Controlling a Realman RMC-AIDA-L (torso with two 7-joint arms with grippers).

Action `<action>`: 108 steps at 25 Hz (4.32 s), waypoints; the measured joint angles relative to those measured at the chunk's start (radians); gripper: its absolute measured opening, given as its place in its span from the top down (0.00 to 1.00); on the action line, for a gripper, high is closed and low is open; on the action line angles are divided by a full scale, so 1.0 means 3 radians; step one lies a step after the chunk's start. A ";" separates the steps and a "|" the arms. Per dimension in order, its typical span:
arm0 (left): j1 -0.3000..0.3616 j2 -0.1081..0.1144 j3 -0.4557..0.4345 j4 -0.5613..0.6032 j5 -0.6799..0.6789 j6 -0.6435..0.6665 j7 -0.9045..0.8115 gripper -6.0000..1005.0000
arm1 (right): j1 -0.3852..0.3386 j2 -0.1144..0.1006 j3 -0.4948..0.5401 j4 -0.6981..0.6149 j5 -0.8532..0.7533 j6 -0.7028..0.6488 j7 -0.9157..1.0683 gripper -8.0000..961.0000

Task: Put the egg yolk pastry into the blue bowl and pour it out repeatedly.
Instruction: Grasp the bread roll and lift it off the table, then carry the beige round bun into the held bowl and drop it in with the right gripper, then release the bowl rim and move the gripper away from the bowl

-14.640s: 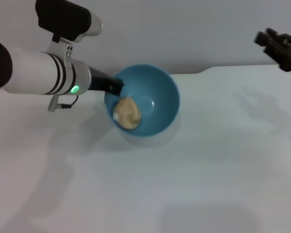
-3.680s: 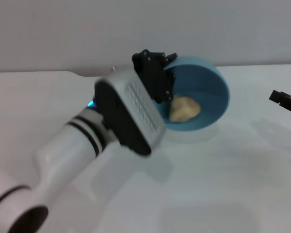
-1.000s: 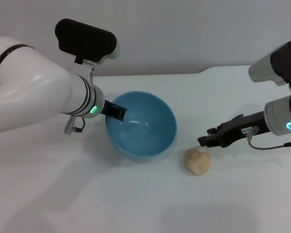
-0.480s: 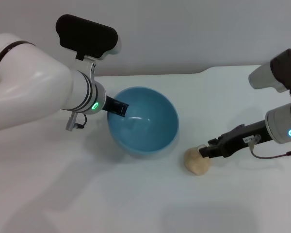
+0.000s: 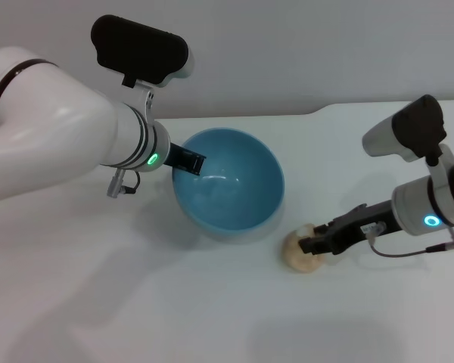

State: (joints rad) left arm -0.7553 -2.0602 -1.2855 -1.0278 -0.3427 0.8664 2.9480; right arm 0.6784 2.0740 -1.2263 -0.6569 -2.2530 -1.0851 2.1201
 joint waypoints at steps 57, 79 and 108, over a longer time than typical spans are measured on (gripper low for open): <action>0.0109 -0.0005 0.0248 -0.0656 -0.0222 0.0483 0.0001 0.98 | -0.0121 -0.0036 0.0642 -0.0656 0.0904 -0.1121 -0.0314 0.98; 0.0111 -0.0005 0.0266 -0.0673 -0.0223 0.0756 0.0001 0.98 | -0.0244 -0.0044 0.1231 -0.0796 0.0823 -0.0752 -0.0311 0.59; 0.0025 -0.0034 0.0566 -0.0326 -0.0559 0.0720 0.0002 0.98 | -0.0452 -0.0016 0.1393 -0.0600 0.0806 -0.0141 -0.0645 0.59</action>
State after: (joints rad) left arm -0.7478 -2.0705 -1.1158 -1.1255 -0.5105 1.0824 2.9485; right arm 0.5430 2.0692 -0.8084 -0.8369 -2.0111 -1.1274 1.9266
